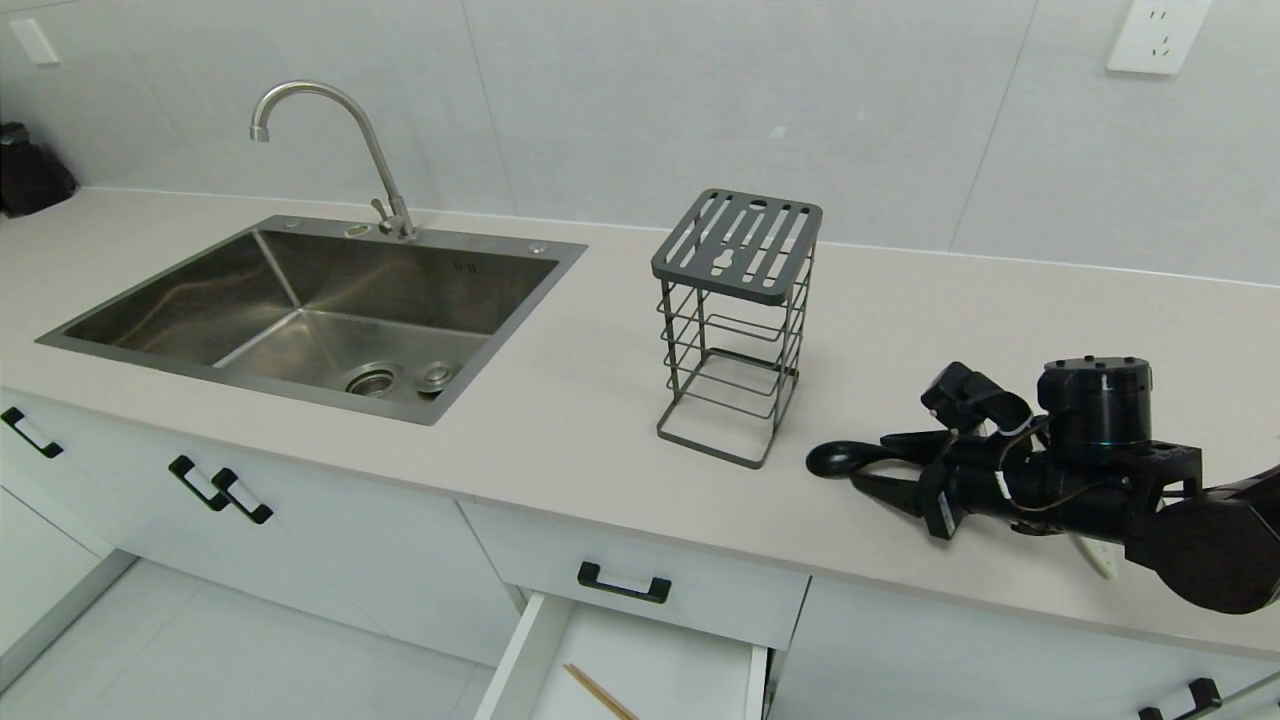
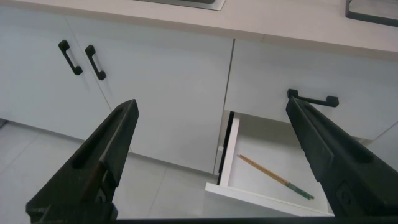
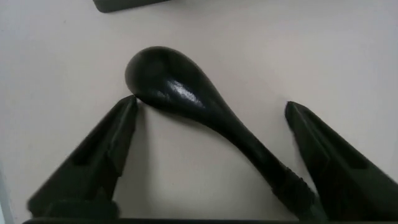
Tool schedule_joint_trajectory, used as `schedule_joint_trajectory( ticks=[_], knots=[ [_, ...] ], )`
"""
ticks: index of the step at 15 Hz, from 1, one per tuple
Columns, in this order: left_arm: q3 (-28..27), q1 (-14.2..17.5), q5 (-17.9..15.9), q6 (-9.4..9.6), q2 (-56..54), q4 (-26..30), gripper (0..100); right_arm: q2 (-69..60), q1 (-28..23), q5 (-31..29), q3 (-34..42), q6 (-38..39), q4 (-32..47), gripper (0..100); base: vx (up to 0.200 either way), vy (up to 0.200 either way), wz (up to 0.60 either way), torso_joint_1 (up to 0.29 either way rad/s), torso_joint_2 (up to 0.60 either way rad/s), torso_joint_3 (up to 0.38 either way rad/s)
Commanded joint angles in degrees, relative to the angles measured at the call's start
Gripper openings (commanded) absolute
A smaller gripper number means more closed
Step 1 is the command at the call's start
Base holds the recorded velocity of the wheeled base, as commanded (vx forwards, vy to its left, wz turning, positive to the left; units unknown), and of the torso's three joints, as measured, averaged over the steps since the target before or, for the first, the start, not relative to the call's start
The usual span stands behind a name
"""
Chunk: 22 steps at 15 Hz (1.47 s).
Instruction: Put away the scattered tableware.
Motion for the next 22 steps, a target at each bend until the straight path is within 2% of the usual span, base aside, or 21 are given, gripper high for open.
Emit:
schedule_joint_trajectory(
  ticks=[1, 6, 12, 17, 22],
  knots=[
    [0.01, 0.04, 0.02, -0.02, 0.0, -0.01, 100, -0.6, 0.01, -0.08, 0.34, -0.12, 0.16, 0, 0.0, 0.0, 0.0, 0.0, 0.0, 0.0],
    [0.01, 0.04, 0.02, -0.02, 0.0, -0.01, 100, -4.65, 0.01, -0.43, 3.86, -0.12, 0.07, 0, 0.0, 0.0, 0.0, 0.0, 0.0, 0.0],
    [0.01, 0.04, 0.02, -0.02, 0.0, -0.01, 100, -12.47, 1.68, -1.92, 11.5, -0.56, 0.07, 0, 0.0, 0.0, 0.0, 0.0, 0.0, 0.0],
    [0.01, 0.04, 0.02, -0.02, 0.0, -0.01, 100, -15.98, 12.23, -4.82, 14.4, -0.47, 0.24, 0, 0.0, 0.0, 0.0, 0.0, 0.0, 0.0],
    [0.01, 0.04, 0.02, -0.02, 0.0, -0.01, 100, -16.33, 16.97, -4.91, 15.02, -0.47, 0.24, 0, 0.0, 0.0, 0.0, 0.0, 0.0, 0.0]
  ],
)
